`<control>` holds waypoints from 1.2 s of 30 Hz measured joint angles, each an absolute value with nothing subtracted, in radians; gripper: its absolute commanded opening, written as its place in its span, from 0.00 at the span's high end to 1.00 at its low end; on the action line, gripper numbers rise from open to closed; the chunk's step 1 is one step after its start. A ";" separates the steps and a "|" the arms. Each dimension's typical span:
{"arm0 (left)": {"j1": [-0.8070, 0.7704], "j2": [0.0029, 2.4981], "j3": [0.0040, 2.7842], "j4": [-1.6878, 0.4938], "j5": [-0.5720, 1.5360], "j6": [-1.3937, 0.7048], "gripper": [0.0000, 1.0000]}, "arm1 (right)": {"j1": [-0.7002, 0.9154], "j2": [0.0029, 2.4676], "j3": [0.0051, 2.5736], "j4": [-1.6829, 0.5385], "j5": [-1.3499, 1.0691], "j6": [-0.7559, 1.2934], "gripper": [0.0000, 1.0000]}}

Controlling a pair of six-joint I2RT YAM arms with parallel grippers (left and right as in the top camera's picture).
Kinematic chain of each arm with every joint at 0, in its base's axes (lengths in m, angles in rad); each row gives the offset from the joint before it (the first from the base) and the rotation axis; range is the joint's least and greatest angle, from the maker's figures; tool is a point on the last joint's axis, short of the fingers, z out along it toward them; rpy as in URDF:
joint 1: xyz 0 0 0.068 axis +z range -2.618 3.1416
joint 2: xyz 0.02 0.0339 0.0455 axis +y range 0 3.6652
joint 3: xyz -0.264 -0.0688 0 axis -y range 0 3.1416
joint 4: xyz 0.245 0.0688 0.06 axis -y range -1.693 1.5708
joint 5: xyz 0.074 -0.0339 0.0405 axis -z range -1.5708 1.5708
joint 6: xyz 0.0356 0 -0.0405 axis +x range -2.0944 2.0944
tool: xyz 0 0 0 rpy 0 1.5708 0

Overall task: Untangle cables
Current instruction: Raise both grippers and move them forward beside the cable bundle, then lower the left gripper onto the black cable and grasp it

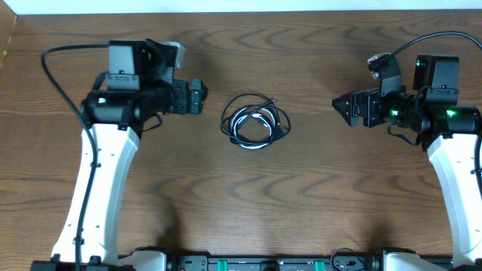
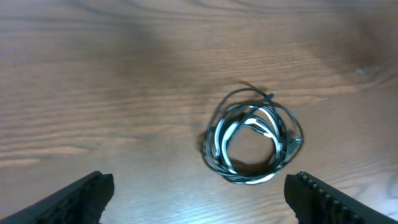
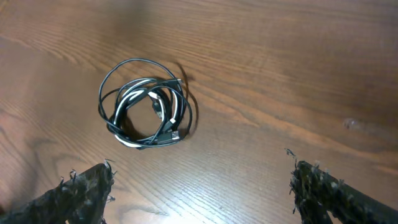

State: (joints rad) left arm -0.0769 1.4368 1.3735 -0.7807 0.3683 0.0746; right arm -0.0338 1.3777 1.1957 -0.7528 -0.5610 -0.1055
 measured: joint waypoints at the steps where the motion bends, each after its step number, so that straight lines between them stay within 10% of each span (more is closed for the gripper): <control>1: -0.088 1.444 1.374 -0.778 0.368 0.062 0.18 | -0.034 1.378 1.196 -0.754 -0.559 -0.094 0.11; 36: -0.284 1.871 1.374 -0.672 0.168 -0.093 0.44 | -0.026 1.378 1.196 -0.827 -0.443 -0.025 0.09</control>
